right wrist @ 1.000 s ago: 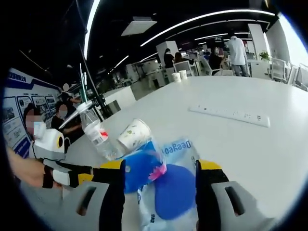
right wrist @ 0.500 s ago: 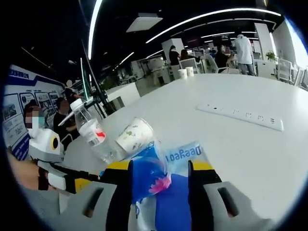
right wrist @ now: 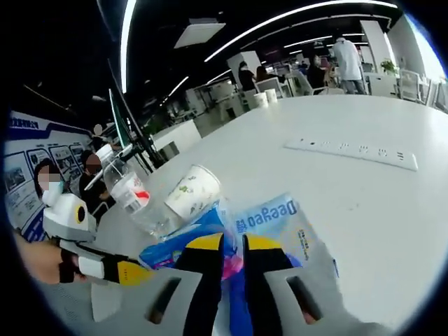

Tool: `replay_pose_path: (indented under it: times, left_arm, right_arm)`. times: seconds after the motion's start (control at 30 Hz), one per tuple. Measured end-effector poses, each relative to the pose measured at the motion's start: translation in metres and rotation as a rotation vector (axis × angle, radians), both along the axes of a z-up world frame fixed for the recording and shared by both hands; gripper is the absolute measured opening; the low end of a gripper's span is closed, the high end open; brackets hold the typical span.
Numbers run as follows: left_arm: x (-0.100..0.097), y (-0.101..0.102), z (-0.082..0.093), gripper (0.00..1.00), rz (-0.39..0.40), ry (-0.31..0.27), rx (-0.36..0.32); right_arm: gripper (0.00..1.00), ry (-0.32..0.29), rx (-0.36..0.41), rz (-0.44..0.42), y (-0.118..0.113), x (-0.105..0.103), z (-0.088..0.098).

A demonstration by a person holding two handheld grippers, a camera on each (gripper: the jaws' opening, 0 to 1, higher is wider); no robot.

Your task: Arrange the tabletop items into an orderly group along one side of the table until the central work area is clear of visible clutter.

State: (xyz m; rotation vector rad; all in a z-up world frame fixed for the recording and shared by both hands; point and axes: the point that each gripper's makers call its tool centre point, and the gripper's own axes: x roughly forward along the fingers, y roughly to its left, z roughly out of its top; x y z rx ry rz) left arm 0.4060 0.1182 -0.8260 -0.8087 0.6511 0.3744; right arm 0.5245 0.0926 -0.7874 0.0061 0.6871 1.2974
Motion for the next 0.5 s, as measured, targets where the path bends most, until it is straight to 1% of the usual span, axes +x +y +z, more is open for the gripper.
replay_pose_path:
  times: [0.07, 0.1, 0.17, 0.37, 0.5]
  left_arm:
    - [-0.003, 0.003, -0.001, 0.07, 0.006, 0.005, 0.004]
    - [-0.004, 0.004, -0.001, 0.04, 0.009, 0.007, 0.004]
    - [-0.006, 0.006, -0.002, 0.00, -0.005, 0.016, 0.021]
    - [-0.012, 0.013, 0.003, 0.00, 0.013, 0.014, 0.030]
    - [-0.014, 0.015, 0.011, 0.00, 0.006, 0.001, 0.051]
  right_arm:
    - [0.00, 0.000, -0.007, -0.005, -0.002, 0.000, -0.001]
    - [0.00, 0.014, -0.003, -0.003, -0.003, -0.002, 0.000]
    - [0.00, 0.018, -0.003, -0.001, -0.003, -0.003, 0.000]
    - [0.00, 0.025, 0.006, -0.010, -0.009, -0.012, 0.004]
    - [0.00, 0.026, 0.027, -0.035, -0.015, -0.016, 0.012]
